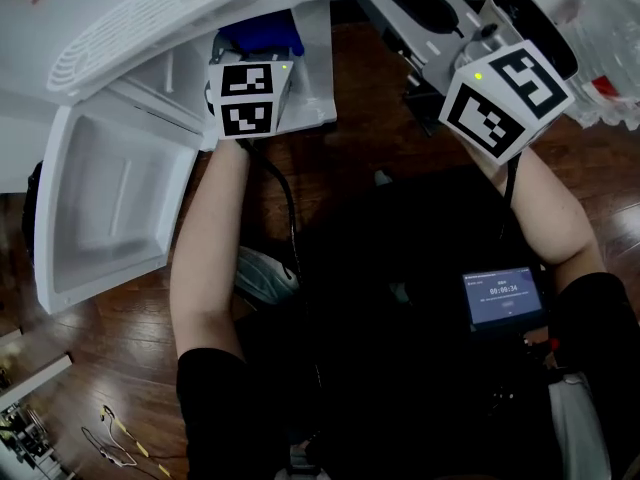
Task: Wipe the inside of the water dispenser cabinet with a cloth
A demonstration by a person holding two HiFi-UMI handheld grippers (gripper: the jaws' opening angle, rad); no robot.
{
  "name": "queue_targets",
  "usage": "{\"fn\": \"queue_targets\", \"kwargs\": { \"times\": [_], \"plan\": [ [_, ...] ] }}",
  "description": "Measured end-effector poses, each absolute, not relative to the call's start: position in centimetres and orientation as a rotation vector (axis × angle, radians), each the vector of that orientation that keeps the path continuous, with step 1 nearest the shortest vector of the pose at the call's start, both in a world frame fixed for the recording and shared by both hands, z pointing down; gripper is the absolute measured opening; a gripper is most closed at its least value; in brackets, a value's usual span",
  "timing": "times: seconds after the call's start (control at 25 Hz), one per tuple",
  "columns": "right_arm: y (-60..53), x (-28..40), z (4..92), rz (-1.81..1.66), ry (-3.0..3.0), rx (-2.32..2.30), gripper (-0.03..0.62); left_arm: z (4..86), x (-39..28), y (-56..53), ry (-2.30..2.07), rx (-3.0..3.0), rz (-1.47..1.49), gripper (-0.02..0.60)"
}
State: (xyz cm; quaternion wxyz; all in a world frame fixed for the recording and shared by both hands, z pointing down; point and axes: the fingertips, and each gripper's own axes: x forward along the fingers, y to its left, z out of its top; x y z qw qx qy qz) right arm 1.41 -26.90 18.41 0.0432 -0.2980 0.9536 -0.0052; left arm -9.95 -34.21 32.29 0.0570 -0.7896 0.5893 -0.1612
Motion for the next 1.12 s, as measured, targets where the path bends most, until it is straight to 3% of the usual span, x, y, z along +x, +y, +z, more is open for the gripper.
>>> {"fn": "queue_targets", "kwargs": {
  "times": [0.36,0.8,1.12],
  "plan": [
    [-26.6,0.6,19.2,-0.075,2.937,-0.854,0.005,31.6,-11.9,-40.3,1.888,-2.381,-0.443,0.117],
    [-26.7,0.9,18.7,-0.077,2.924,-0.851,0.005,32.2,-8.7,-31.1,1.89,-2.504,-0.261,0.109],
    [-26.7,0.4,19.3,-0.09,2.941,-0.84,0.005,28.4,-10.4,-36.0,1.928,-2.435,-0.193,0.109]
  ]
}}
